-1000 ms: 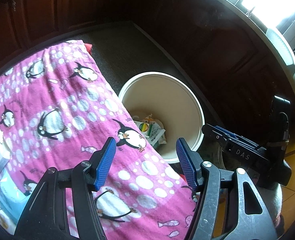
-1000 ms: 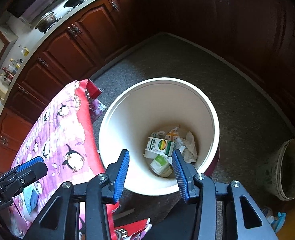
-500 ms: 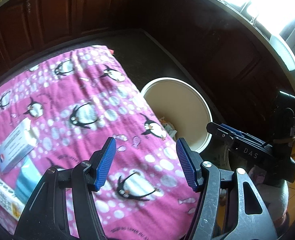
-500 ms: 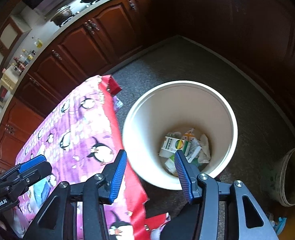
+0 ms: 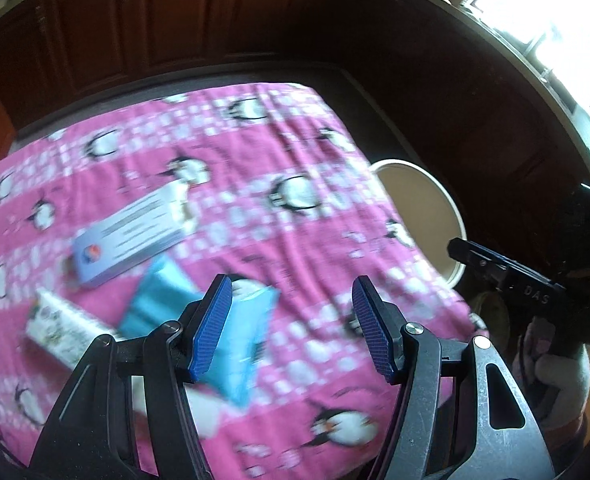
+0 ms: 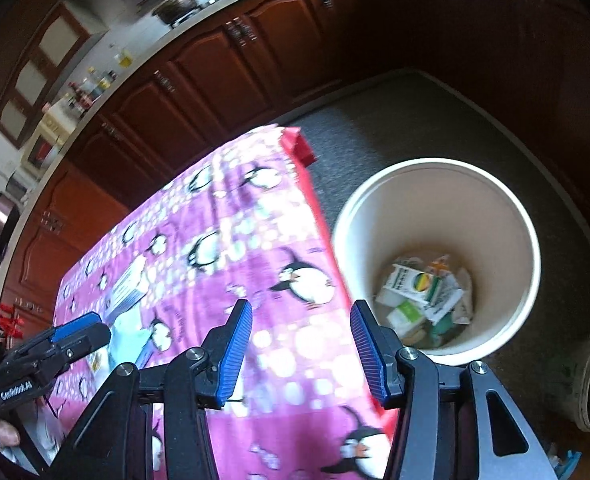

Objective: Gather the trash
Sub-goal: 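Move both open tools back over the table, then grasp the cow-printed milk carton with the left tool while the right tool grasps the blue packet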

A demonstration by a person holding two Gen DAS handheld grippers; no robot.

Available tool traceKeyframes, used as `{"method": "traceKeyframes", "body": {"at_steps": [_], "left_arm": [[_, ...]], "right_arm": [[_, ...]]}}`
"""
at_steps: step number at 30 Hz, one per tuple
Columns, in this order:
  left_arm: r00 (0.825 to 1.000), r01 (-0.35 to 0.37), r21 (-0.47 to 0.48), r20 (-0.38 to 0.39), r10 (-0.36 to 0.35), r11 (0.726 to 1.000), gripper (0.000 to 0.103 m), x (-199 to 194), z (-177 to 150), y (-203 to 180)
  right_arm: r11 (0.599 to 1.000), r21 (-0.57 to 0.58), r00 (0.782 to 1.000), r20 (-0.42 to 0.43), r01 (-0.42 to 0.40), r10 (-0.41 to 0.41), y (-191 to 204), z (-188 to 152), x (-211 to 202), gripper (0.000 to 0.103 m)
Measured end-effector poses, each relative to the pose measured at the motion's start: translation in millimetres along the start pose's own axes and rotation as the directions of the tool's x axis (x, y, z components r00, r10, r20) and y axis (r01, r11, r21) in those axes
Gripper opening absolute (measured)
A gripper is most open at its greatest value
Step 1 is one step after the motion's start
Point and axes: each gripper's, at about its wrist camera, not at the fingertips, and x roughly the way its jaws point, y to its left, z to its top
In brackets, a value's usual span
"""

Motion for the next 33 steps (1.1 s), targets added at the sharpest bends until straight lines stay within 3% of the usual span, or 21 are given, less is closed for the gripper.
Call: {"method": "traceKeyframes", "body": {"at_steps": [9,18,28,33], "left_arm": [[0.997,-0.071,-0.14,0.004,0.072,0.988,0.061,-28,-25,84],[0.994,-0.107,-0.328,-0.019,0.106,0.938,0.061,-38,-48,151],[0.994,-0.107,-0.458,-0.023,0.109,0.883,0.062,-20,-48,165],[0.99,-0.13,-0.479,-0.022,0.136,0.868,0.07,-12,-43,164]], "right_arm": [[0.994,-0.092,0.997,-0.059,-0.062,0.057,46,-11,19,0.056],[0.977,-0.155,0.981,-0.152,-0.145,0.122,90,-31,43,0.056],[0.96,-0.217,0.973,-0.188,-0.175,0.135,117,-40,51,0.057],[0.959,-0.216,0.97,-0.196,-0.185,0.143,118,-40,53,0.06]]}}
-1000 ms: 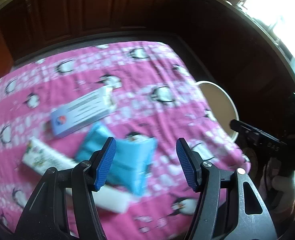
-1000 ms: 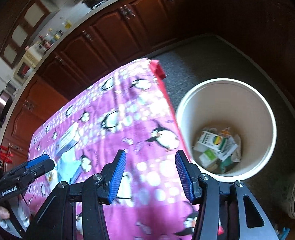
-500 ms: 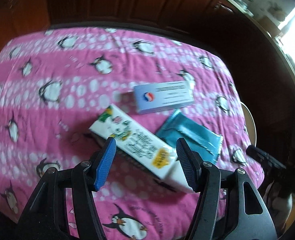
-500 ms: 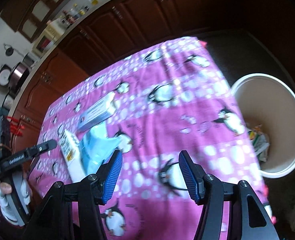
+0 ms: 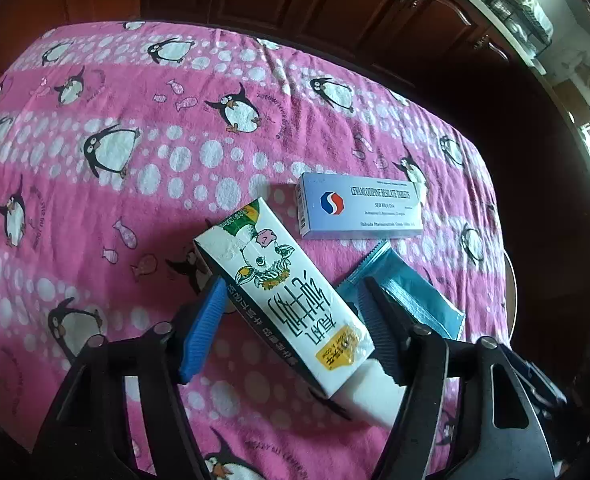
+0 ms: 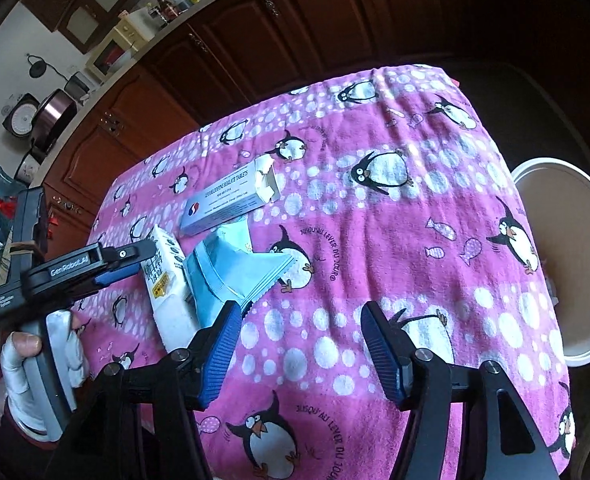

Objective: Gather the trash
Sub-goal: 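Grasp the cow-printed milk carton with the left tool while the right tool grasps the blue packet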

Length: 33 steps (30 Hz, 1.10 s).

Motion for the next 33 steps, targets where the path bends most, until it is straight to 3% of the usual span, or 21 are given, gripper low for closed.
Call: {"method": "traceKeyframes", "body": {"at_steps": [6,17,19,25,33], "left_arm": [[0.998,-0.03,0.019,-0.056,0.031,0.999,0.071,23,-1,-7],[0.998,0.02,0.077,-0.055,-0.016,0.997,0.064,20,2,3],[0.998,0.022,0.09,-0.052,-0.017,0.996,0.062,16,2,6],[0.999,0.025,0.104,-0.032,-0.022,0.994,0.059,2,5,17],[0.999,0.047,0.159,0.008,-0.049,0.986,0.057,-25,0,6]], "right_arm": [[0.999,0.019,0.999,-0.022,-0.034,0.034,1,4,14,0.06],[0.962,0.183,0.973,-0.069,-0.203,0.219,8,10,67,0.06],[0.954,0.185,0.967,-0.057,-0.236,0.25,15,11,71,0.043],[0.97,0.09,0.974,0.006,-0.225,0.225,28,13,51,0.031],[0.975,0.043,0.974,0.085,-0.216,0.212,18,18,8,0.029]]}}
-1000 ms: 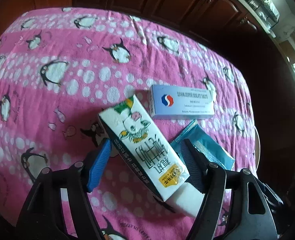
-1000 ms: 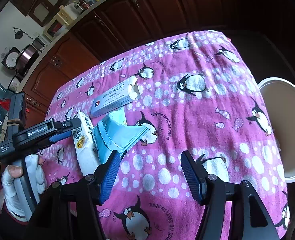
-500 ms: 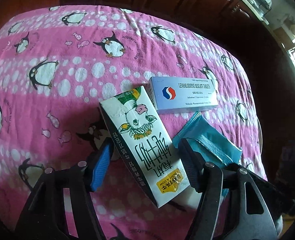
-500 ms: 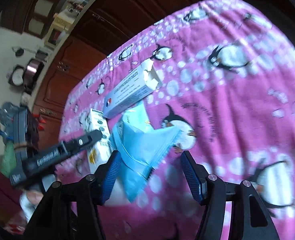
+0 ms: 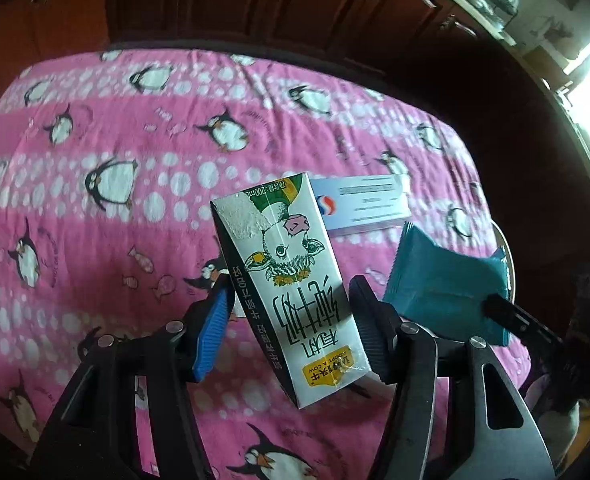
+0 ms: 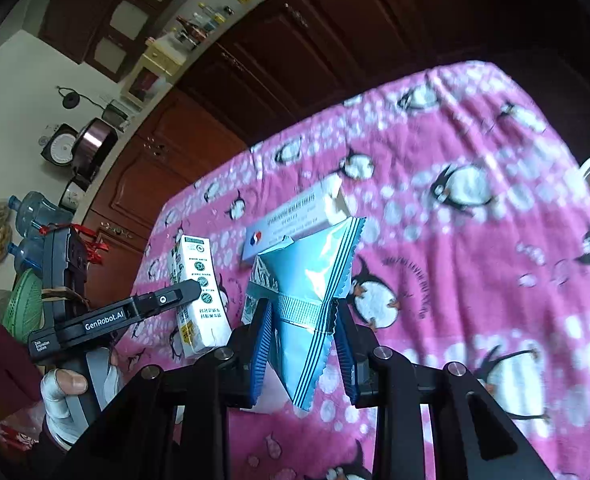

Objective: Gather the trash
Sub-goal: 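Grasp the cow-printed milk carton with the left tool while the right tool grasps the blue packet, then carry milk carton and blue packet over the white bucket and open both tools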

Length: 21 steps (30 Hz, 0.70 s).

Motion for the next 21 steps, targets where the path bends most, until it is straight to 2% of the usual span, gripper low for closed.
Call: {"method": "traceKeyframes", "body": {"at_steps": [14,21], "left_arm": [[0.998,0.055,0.135,0.01,-0.057,0.989,0.056,-15,4,-70],[0.997,0.075,0.185,-0.012,-0.074,0.98,0.055,-1,5,-101]], "right_arm": [[0.998,0.053,0.991,0.131,0.024,-0.03,-30,9,-70,0.029],[0.996,0.084,0.988,0.146,0.041,-0.053,-47,5,-84,0.029]]}}
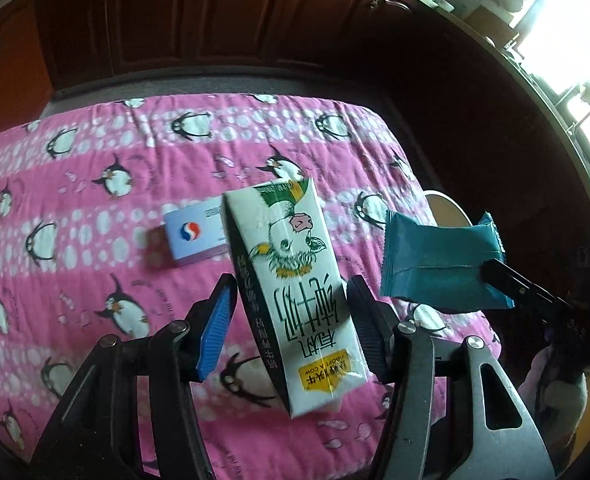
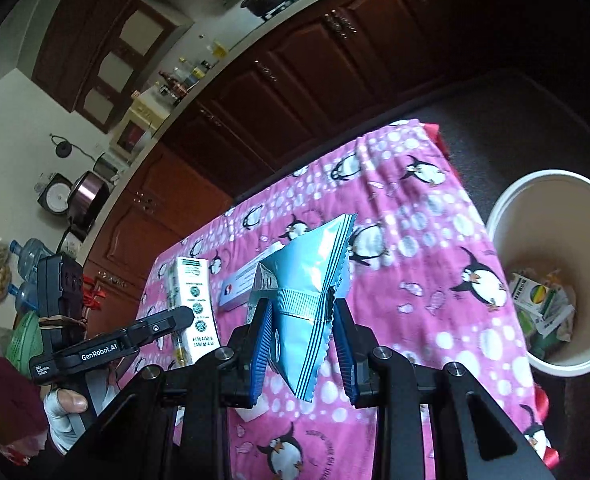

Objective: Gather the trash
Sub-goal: 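Carry milk carton and blue packet over the white bucket and open both tools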

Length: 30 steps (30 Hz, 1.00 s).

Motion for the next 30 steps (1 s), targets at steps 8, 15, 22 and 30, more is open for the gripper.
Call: {"method": "traceKeyframes", "body": {"at_steps": [8,15,22,30], "left_arm": [[0.997,-0.003,0.004,-0.082,0.003,1.0,0.053,40,4,-3],[0.978,-0.044,0.044,-0.201,0.052,0.998,0.054,75,4,-4],[0.98,-0.029,-0.005,-0.198,0.028,1.0,0.051,78,-4,11],[0.995,-0.024,0.088,-0.091,0.032,0.996,0.051,37,4,-16]], "right_arm": [[1.0,0.017,1.0,-0.003,0.009,-0.009,-9,-1,-5,0.029],[1.0,0.022,1.0,-0.006,0.015,-0.014,-13,-2,-7,0.029],[0.999,0.028,1.0,-0.003,0.016,-0.016,-16,-1,-9,0.029],[1.0,0.02,0.999,0.037,0.015,-0.016,-17,7,-25,0.028]]}}
